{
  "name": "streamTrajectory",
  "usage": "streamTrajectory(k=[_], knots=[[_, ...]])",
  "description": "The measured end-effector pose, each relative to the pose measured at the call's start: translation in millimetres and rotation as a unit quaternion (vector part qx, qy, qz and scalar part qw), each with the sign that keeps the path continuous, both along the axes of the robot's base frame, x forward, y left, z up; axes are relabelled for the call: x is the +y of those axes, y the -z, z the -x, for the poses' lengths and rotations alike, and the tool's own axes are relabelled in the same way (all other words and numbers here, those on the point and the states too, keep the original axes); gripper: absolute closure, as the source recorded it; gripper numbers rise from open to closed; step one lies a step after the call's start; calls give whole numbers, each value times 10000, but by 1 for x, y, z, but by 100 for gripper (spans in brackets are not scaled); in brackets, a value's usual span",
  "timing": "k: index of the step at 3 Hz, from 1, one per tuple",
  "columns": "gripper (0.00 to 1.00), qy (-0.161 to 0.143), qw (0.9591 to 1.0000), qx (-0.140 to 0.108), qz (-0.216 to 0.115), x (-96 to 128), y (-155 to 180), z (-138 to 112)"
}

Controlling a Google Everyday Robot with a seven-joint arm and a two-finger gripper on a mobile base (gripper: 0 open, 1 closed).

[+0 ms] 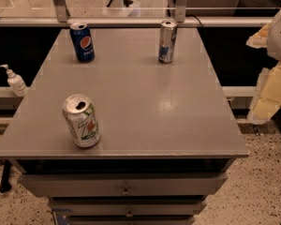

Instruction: Knock pepsi can over

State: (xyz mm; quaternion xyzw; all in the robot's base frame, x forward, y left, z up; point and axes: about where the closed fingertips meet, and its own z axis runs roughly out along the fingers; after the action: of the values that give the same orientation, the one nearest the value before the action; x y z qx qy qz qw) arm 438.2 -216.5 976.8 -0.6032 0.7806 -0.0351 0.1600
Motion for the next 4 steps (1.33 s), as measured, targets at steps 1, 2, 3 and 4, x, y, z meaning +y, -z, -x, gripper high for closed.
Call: streamTrajectory(k=[1, 2, 3, 4], knots=[[0, 0, 10000, 0, 0, 0, 0, 0], [0, 17, 9996, -142, -258, 18, 12, -16], [0, -21, 9938, -51, -1109, 80, 65, -54], [0, -52, 9813, -134, -1917, 136, 93, -93]])
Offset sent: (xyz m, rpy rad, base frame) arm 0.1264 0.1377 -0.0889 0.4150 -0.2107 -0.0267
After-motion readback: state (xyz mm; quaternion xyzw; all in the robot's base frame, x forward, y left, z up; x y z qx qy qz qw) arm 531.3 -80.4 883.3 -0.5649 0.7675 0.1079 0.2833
